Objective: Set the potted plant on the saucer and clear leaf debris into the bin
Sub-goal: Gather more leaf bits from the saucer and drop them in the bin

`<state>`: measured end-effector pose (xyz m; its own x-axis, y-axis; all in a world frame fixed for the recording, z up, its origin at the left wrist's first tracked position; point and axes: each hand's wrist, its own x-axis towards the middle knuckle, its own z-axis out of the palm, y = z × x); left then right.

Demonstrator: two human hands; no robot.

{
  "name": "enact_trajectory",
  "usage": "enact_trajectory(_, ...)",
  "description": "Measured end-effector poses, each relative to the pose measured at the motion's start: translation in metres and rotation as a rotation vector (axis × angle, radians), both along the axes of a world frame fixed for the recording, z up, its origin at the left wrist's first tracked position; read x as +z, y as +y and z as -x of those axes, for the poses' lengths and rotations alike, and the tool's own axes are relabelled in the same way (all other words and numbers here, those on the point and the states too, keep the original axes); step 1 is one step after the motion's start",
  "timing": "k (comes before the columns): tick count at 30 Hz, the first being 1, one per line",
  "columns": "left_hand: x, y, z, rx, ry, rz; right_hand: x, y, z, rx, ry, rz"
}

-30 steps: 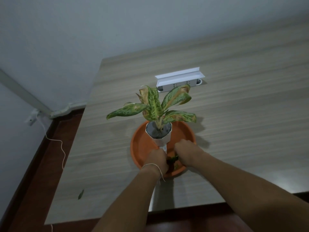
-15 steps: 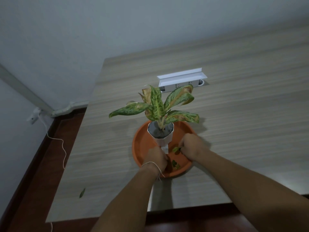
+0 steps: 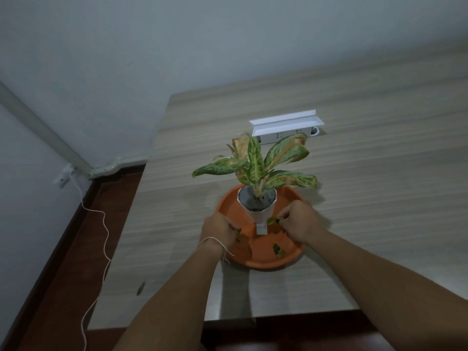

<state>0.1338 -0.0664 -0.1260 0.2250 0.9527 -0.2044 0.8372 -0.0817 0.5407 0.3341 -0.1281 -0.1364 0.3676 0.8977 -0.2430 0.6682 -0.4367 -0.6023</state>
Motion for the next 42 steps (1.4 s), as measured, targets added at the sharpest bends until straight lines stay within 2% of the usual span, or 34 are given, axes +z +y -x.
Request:
enact_trajectory(12,0.013,-0.002,0.100,0.137,-0.038,-0.024,0.004,-0.003,0.065,0.050,-0.036,-0.045)
enact_trajectory(18,0.028,-0.005,0.176,0.205,-0.002,-0.051,0.016,0.015,0.142,0.154,0.069,-0.085)
enact_trajectory(21,0.034,-0.010,0.222,0.252,0.018,-0.041,0.027,0.024,0.185,0.215,0.027,-0.123)
enact_trajectory(27,0.040,-0.037,0.343,0.460,0.037,-0.043,0.036,0.036,0.299,0.364,0.060,-0.176)
enact_trajectory(35,0.006,-0.104,0.484,0.707,0.028,0.077,0.013,0.017,0.454,0.661,0.088,-0.186)
enact_trajectory(42,-0.047,-0.155,0.520,0.787,-0.001,0.142,-0.049,-0.015,0.518,0.857,0.015,-0.086)
